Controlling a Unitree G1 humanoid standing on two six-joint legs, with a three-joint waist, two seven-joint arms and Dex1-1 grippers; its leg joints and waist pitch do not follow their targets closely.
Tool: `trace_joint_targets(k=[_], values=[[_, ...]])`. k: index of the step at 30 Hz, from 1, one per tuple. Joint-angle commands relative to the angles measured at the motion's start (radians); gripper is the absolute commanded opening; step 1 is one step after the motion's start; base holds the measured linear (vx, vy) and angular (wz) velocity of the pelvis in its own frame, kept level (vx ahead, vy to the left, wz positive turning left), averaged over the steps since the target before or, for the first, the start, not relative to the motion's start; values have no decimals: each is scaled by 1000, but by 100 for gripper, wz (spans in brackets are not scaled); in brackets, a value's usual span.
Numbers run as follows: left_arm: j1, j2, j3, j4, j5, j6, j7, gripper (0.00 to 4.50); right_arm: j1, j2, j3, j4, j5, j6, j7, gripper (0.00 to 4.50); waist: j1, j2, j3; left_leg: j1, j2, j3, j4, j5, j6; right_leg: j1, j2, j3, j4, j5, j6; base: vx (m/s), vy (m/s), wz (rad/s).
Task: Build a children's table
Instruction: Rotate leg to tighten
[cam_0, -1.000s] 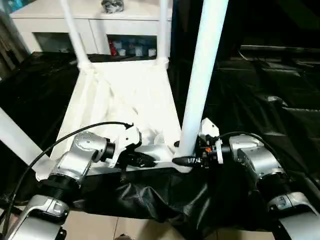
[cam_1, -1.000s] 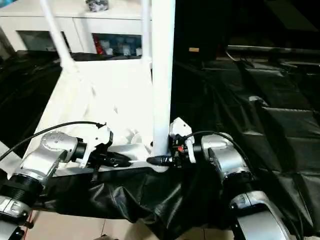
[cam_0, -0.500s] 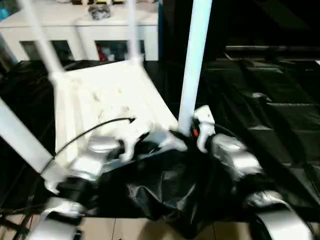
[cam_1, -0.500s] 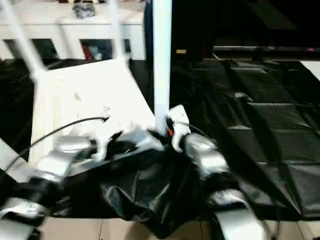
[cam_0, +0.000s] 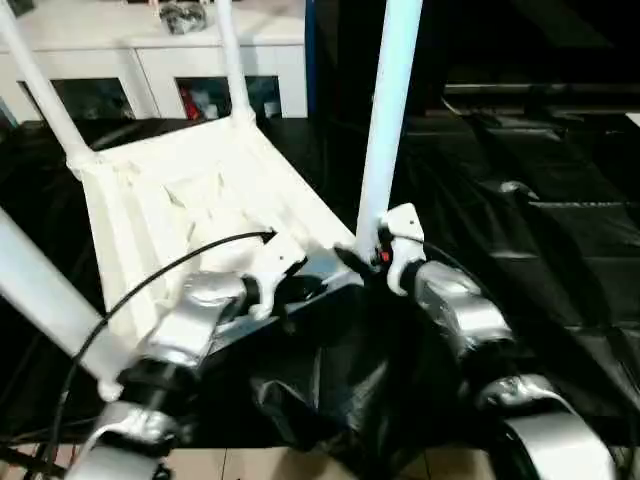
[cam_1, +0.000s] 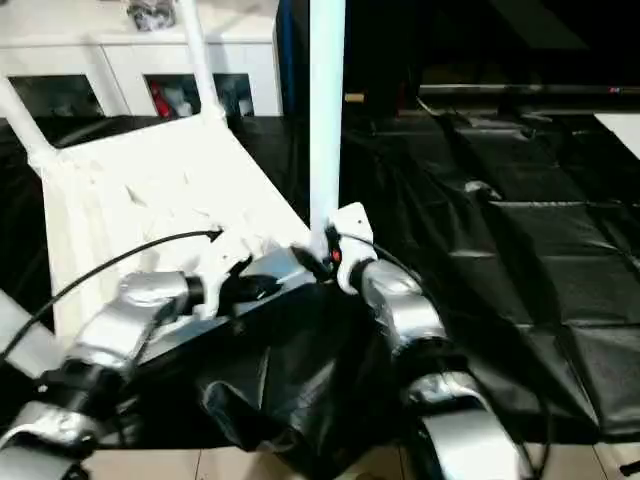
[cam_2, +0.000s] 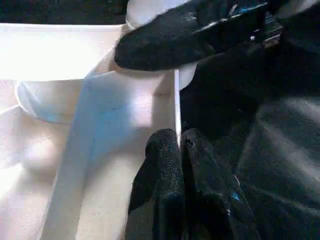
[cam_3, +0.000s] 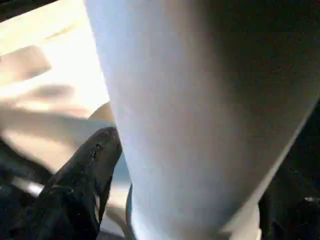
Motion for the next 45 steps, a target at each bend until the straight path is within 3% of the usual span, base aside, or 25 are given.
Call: trace_joint_targets(k=[1,5,9,11,13,19,25,27,30,31,32,34,37,41,42,45], values=[[-7,-6,-95,-42,-41,-60,-119,0,38,0,137,-65,24,25,246,369,8,-4,-57,-3,12,6,-53,-167,98,57,-34,26,-65,-50,-288,0,0,0],[-11,44,-101,-21,-39,-97,-204,0,67,-84,159,-143,44,53,442,369,29,-3,-57,6,19,11,-52,-188,102,52,-33,27,-64,-70,-290,0,0,0],[-25,81,-108,2,-40,-126,-271,0,79,-148,179,-173,57,76,558,369,43,-6,-54,7,21,10,-54,-200,94,51,-35,27,-64,-93,-288,0,0,0],[-30,88,-111,10,-34,-130,-277,0,79,-155,184,-174,54,75,565,369,46,-6,-54,6,21,9,-56,-208,78,51,-37,27,-64,-116,-283,0,0,0],[-40,94,-113,24,-31,-135,-286,0,80,-164,190,-179,52,78,576,339,46,-7,-53,5,20,8,-57,-217,67,51,-38,28,-65,-134,-277,0,0,0],[-50,90,-110,46,-39,-151,-302,0,100,-165,194,-227,61,118,607,300,55,-9,-56,4,18,8,-54,-186,65,54,-38,29,-63,-117,-266,0,0,0],[-35,55,-83,33,-51,-112,-225,0,98,-126,171,-201,58,123,523,272,59,-7,-54,4,18,8,-56,-199,57,53,-39,29,-65,-136,-263,0,0,0],[-34,45,-75,32,-52,-102,-204,0,94,-113,161,-184,51,126,485,272,58,-7,-52,5,17,7,-58,-215,47,51,-39,29,-69,-171,-256,0,0,0],[-40,-8,-43,31,-47,-63,-82,0,55,-33,108,-68,1,120,217,272,51,-8,-48,7,15,4,-64,-253,20,48,-42,30,-78,-269,-230,0,0,0],[-40,-8,-43,31,-47,-63,-82,0,55,-33,108,-68,1,120,217,271,47,-9,-48,6,15,3,-65,-251,11,48,-44,31,-78,-283,-223,0,0,0],[-41,-24,-40,32,-36,-53,-43,0,42,-6,93,-30,-14,119,126,271,36,-12,-46,3,10,-1,-68,-267,3,50,-41,28,-84,-343,-193,0,0,0],[-41,-57,-37,25,-25,-23,18,0,24,40,80,21,-34,125,2,270,22,-10,-45,0,9,-3,-69,-275,-3,48,-41,28,-87,-374,-180,0,0,0],[-39,-90,-31,14,-21,5,73,0,6,87,53,62,-38,129,-123,270,9,-7,-47,-1,8,-3,-68,-268,3,46,-39,30,-87,-339,-187,0,0,0],[-25,-133,-44,-14,-16,32,117,0,-22,148,20,116,-30,94,-224,270,6,-8,-52,-3,8,-1,-64,-241,17,49,-38,30,-80,-265,-207,0,0,0],[-23,-137,-46,-18,-16,34,120,0,-24,154,17,121,-27,91,-227,326,4,-8,-53,-2,8,0,-63,-232,23,49,-37,30,-79,-242,-215,0,0,0],[-16,-147,-53,-32,-13,39,126,0,-36,167,15,130,-9,89,-187,346,3,-8,-55,-4,8,2,-59,-204,46,53,-35,29,-75,-170,-236,0,0,0]])
